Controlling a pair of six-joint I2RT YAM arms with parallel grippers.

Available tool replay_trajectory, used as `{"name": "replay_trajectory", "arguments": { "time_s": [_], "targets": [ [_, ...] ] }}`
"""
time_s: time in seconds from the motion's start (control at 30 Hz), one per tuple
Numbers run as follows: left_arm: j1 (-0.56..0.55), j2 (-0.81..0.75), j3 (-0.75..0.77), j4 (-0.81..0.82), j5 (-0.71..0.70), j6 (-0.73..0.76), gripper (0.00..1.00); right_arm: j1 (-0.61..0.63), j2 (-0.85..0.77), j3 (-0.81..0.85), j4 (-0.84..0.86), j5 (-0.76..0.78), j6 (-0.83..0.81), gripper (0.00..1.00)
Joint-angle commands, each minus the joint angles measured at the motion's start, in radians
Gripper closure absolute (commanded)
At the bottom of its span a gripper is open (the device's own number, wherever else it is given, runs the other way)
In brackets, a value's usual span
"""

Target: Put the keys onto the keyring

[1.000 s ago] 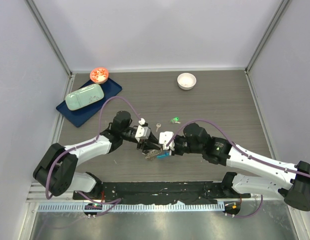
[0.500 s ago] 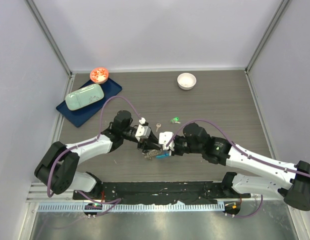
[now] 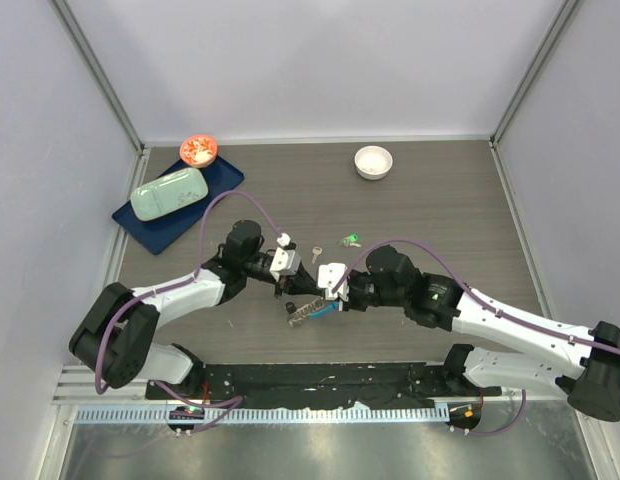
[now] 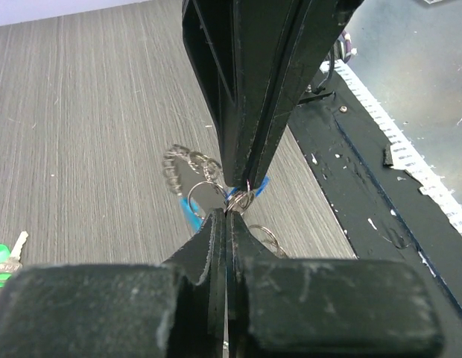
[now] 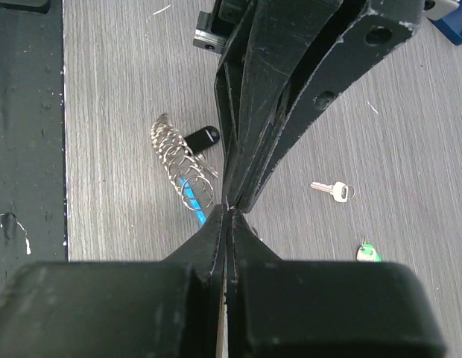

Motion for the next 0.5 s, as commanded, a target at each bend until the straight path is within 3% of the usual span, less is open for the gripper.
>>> {"name": "replay_trajectory", "arguments": {
  "time_s": [0.0,0.1,0.33,0.47],
  "targets": [
    [0.015,-0.034,-0.023,0.043,-0.005,-0.006,1.00,-0.002,-0.043,0.065,-0.011,0.031,0.002,0.99],
    [0.032,-0.043,-0.060,0.142,-0.031,-0.110,1.00,-0.002,-0.066,0.065,-0.059,0.049,0.002,0.99],
    [0.037,-0.050,-0.164,0.639,-0.165,-0.477,1.00,-0.002,-0.069,0.031,-0.054,0.042,0.033,0.99],
    [0.034,-0.068,-0.209,0.773,-0.281,-0.614,1.00,-0.002,-0.063,0.008,-0.005,0.036,0.042,0.99]
  ]
}}
